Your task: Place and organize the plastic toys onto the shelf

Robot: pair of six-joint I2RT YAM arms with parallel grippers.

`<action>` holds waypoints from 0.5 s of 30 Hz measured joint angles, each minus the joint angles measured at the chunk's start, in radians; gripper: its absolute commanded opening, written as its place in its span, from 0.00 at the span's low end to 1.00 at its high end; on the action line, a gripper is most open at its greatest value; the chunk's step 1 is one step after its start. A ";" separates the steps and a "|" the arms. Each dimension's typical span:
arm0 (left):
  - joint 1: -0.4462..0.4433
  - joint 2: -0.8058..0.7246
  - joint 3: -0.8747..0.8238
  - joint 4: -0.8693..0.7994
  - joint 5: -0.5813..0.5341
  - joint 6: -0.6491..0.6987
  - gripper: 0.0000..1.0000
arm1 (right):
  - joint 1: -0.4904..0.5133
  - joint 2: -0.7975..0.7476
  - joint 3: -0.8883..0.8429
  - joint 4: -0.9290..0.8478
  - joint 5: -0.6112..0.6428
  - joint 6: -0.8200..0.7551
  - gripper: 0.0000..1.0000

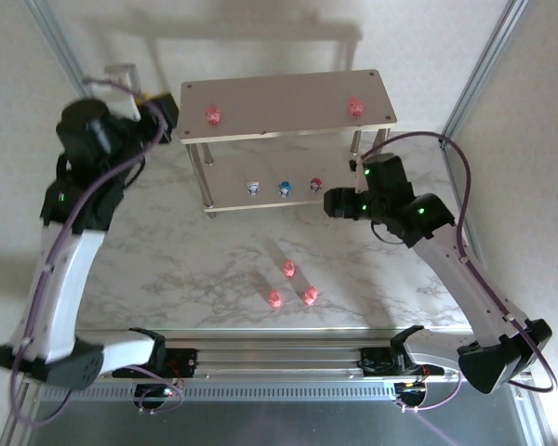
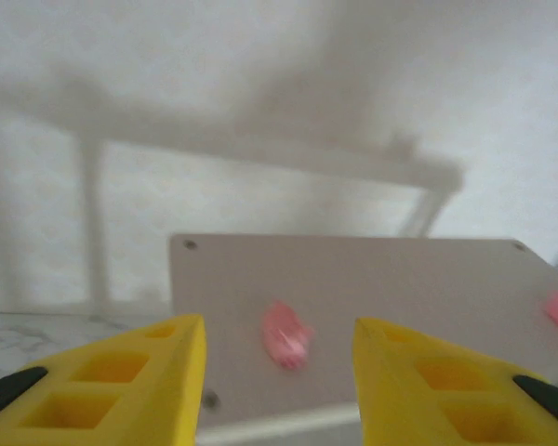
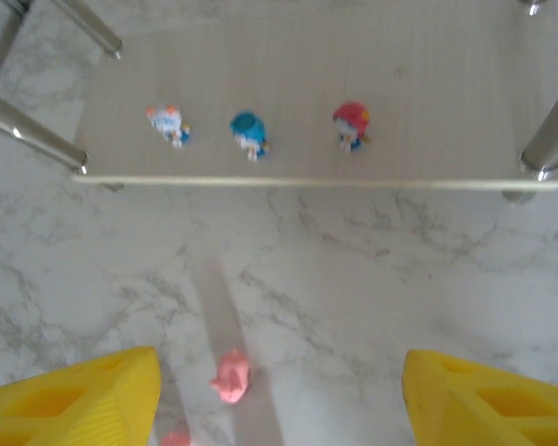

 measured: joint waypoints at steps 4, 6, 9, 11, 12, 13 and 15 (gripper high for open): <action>-0.203 -0.189 -0.352 0.073 -0.061 -0.043 0.43 | 0.136 -0.011 -0.097 -0.060 0.063 0.095 0.72; -0.298 -0.217 -0.532 0.106 -0.109 -0.074 0.43 | 0.215 -0.011 -0.177 -0.076 0.089 0.171 0.72; -0.381 -0.192 -0.731 0.127 -0.143 -0.119 0.43 | 0.318 -0.011 -0.289 -0.092 0.113 0.298 0.69; -0.395 -0.189 -0.809 0.129 -0.149 -0.140 0.43 | 0.373 -0.008 -0.341 -0.092 0.127 0.378 0.67; -0.394 -0.195 -0.838 0.132 -0.153 -0.150 0.43 | 0.402 -0.003 -0.359 -0.090 0.136 0.421 0.66; -0.394 -0.201 -0.854 0.140 -0.155 -0.156 0.44 | 0.426 0.006 -0.372 -0.089 0.142 0.457 0.65; -0.394 -0.222 -0.873 0.165 -0.157 -0.164 0.44 | 0.472 0.038 -0.391 -0.074 0.147 0.526 0.63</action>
